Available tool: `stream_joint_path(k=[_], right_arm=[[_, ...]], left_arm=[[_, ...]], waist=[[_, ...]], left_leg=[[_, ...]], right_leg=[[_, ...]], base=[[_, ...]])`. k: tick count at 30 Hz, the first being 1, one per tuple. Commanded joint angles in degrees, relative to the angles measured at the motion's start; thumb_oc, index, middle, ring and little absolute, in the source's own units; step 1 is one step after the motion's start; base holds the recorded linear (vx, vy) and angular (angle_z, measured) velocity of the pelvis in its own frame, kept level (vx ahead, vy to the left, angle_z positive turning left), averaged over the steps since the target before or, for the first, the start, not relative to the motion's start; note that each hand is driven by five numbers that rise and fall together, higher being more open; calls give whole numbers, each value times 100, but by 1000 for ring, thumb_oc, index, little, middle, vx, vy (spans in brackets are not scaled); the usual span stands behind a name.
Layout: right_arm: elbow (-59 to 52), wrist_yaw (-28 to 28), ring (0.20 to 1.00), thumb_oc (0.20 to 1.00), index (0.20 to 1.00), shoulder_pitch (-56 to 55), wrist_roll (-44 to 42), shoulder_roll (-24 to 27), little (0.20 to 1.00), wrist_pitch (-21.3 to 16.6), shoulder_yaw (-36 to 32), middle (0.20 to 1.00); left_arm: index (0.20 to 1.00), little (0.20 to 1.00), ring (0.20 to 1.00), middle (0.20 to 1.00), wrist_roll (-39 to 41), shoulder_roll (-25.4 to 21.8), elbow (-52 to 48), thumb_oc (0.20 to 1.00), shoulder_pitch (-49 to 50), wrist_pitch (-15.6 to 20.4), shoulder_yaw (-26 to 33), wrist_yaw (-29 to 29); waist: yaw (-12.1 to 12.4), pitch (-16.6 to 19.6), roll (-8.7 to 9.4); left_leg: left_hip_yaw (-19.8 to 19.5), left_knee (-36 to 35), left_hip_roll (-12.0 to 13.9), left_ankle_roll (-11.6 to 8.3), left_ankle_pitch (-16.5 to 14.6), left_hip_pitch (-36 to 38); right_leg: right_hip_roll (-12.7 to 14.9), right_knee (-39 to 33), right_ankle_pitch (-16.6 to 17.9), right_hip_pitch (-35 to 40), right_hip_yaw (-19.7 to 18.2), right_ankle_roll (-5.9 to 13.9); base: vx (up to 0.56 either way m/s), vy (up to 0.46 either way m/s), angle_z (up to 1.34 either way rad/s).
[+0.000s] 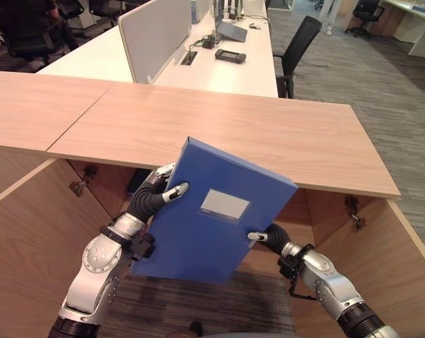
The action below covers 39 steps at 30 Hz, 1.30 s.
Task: Put the empty folder in the office cabinet
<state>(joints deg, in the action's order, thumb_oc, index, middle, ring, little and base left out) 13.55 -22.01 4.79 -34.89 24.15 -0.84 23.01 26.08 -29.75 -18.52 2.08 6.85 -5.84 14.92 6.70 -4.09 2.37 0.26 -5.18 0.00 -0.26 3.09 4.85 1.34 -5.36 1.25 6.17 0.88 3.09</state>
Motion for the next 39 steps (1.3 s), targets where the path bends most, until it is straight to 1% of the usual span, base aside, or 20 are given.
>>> stream_joint_path(k=[1,2,3,4,5,13,20,21,22,23,24,27,28,31,32,33,34,35,36,39], right_arm=[[29,172,1000,1000,1000,526,-305,-363,1000,-333,368,1000],[121,233,1000,1000,1000,551,-350,-430,1000,-358,416,1000],[204,279,818,818,818,546,-500,-587,818,-353,501,818],[208,278,395,395,395,550,-502,-589,395,-355,500,395],[222,318,200,200,200,550,-579,-659,200,-386,554,200],[222,296,200,200,200,404,-668,-795,200,-286,837,200],[318,266,200,200,200,332,-908,-830,200,-127,943,200],[319,260,200,200,200,284,-1115,-868,200,-109,940,200],[321,253,200,200,200,245,-1387,-897,200,-131,909,200],[321,253,200,200,200,245,-1388,-896,200,-131,907,200],[320,274,200,200,200,196,-1491,-906,200,-155,861,200],[480,348,200,200,200,-112,-2011,-1010,200,-261,552,200],[481,347,200,200,200,-113,-2012,-1011,200,-261,552,200],[939,473,200,200,200,-377,-2335,-1169,200,-329,242,200],[962,508,200,200,200,-402,-2432,-1128,200,-516,168,200],[987,477,200,200,200,-592,-2417,-1130,200,-319,85,200],[1611,486,200,200,200,-597,-2211,-1262,200,-16,218,200],[1935,560,200,200,200,-647,-2212,-1166,200,12,53,200],[1921,578,200,200,200,-730,-2196,-1103,200,-19,-99,200],[2173,581,200,200,200,-879,-2168,-1073,200,45,-377,200]], left_arm=[[200,200,200,200,943,205,-251,200,-757,381,-528,82],[200,200,200,200,993,229,-231,200,-829,378,-602,69],[200,200,200,200,1065,281,-218,200,-915,362,-723,39],[200,200,200,200,1066,279,-213,200,-919,365,-725,39],[200,200,200,200,1078,287,-198,200,-969,374,-775,3],[200,200,200,200,1207,269,-156,200,-999,298,-952,4],[200,200,200,200,1596,300,154,200,-982,86,-1238,108],[416,416,416,416,1806,323,341,416,-983,-58,-1391,189],[533,533,533,533,2007,323,583,533,-982,-183,-1544,261],[576,576,576,576,2008,324,588,576,-986,-181,-1546,263],[1000,1000,1000,1000,2061,314,712,1000,-949,-220,-1602,267],[1000,1000,1000,1000,1889,47,1115,1000,-774,-358,-1680,280],[1000,1000,1000,1000,1889,46,1115,1000,-773,-357,-1681,281],[1000,1000,1000,1000,1581,-334,1316,1000,-451,-466,-1560,270],[1000,1000,1000,1000,1565,-301,1422,1000,-377,-473,-1559,243],[1000,1000,1000,1000,1459,-385,1614,1000,-267,-515,-1568,331],[1000,1000,1000,1000,1484,-526,1724,1000,-231,-718,-1727,415],[1000,1000,1000,1000,1500,-613,1845,1000,-194,-760,-1692,467],[1000,1000,1000,1000,1454,-646,1965,1000,-79,-789,-1633,522],[1000,1000,1000,1000,1465,-586,2385,1000,80,-871,-1540,612]], waist=[[-22,231,206],[-25,224,206],[-46,216,198],[-44,214,200],[-61,207,191],[-109,194,173],[-139,190,153],[-161,185,140],[-200,179,123],[-199,178,123],[-212,177,114],[-254,162,72],[-253,163,73],[-252,158,50],[-256,154,49],[-275,156,37],[-271,160,31],[-287,148,29],[-299,137,29],[-331,130,23]], left_leg=[[-168,18,-39,-151,-612,132],[-164,18,-39,-150,-613,134],[-156,18,-36,-150,-609,137],[-156,18,-36,-150,-610,138],[-148,18,-34,-152,-609,142],[-122,18,-43,-157,-613,146],[-97,18,-43,-160,-610,153],[-86,18,-43,-159,-606,155],[-84,18,-43,-159,-600,155],[-84,18,-43,-159,-600,155],[-80,18,-44,-159,-598,154],[-70,18,-48,-164,-592,158],[-70,18,-48,-164,-592,159],[-58,18,-47,-175,-595,156],[-54,18,-49,-171,-596,151],[-32,18,-49,-172,-597,146],[-19,18,-52,-179,-596,141],[-17,18,-49,-183,-590,132],[-13,18,-47,-186,-593,134],[-9,18,-47,-190,-586,122]], right_leg=[[150,36,10,-6,234,459],[150,36,11,-4,232,461],[151,36,17,-5,230,456],[151,36,16,-4,230,456],[151,36,23,-9,228,456],[153,36,34,-10,218,462],[157,36,39,-12,220,462],[157,36,45,-15,217,464],[157,36,53,-20,205,464],[157,36,53,-20,205,464],[156,36,54,-20,202,468],[162,36,67,-23,213,485],[163,36,66,-22,213,485],[151,36,70,-43,214,502],[149,36,74,-53,205,507],[149,36,78,-63,205,515],[146,36,77,-64,204,513],[148,36,81,-73,203,515],[146,36,76,-75,208,519],[144,36,74,-90,216,526]], base=[[0,0,0],[0,0,0],[0,0,0],[0,0,0],[0,0,0],[0,0,0],[0,0,0],[0,0,0],[0,0,0],[0,0,0],[0,0,0],[1,2,-2],[0,0,0],[0,0,0],[0,0,0],[11,-3,-5],[7,-3,-5],[4,-7,-4],[0,0,0],[0,0,0]])
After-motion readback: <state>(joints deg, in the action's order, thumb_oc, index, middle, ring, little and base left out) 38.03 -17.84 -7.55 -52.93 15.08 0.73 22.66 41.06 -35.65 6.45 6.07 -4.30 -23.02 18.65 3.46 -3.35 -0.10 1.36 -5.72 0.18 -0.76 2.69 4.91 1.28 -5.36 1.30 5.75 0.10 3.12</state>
